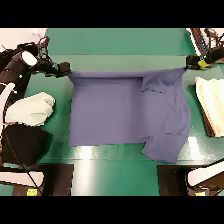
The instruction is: Fold the shirts.
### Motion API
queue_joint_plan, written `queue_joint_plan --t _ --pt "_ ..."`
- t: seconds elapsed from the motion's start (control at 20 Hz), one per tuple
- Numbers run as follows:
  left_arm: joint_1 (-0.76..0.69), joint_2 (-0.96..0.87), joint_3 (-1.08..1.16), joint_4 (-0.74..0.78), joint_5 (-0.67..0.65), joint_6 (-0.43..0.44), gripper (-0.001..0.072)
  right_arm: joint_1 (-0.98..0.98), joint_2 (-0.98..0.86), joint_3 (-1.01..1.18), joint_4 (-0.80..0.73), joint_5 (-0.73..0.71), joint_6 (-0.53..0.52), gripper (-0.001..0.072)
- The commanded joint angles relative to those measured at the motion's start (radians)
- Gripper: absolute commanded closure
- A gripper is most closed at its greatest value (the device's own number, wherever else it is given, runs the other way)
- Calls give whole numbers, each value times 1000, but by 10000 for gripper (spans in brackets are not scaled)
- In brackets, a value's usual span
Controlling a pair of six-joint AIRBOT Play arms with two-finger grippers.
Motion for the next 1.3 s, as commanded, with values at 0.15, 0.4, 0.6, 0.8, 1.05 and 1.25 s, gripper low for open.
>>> queue_joint_plan --t 0.15,0.4,0.6,0.8,1.05,1.25 --pt "-19 -3 -137 -48 -152 41 684 8 162 -412 4 -106 -8 694" --pt "-19 10 -163 -38 -158 -8 224 5 241 -527 11 -123 -8 286" --pt "-19 125 -205 119 -260 -53 223 -45 353 -545 10 -8 -10 279" --pt "-20 351 -480 174 -372 -58 223 -113 535 -689 13 26 -35 279" --pt "-20 653 -843 113 -369 -135 223 -147 678 -834 13 16 -35 279" --pt "-20 734 -975 -6 -357 -135 223 -146 721 -858 30 16 -35 278"
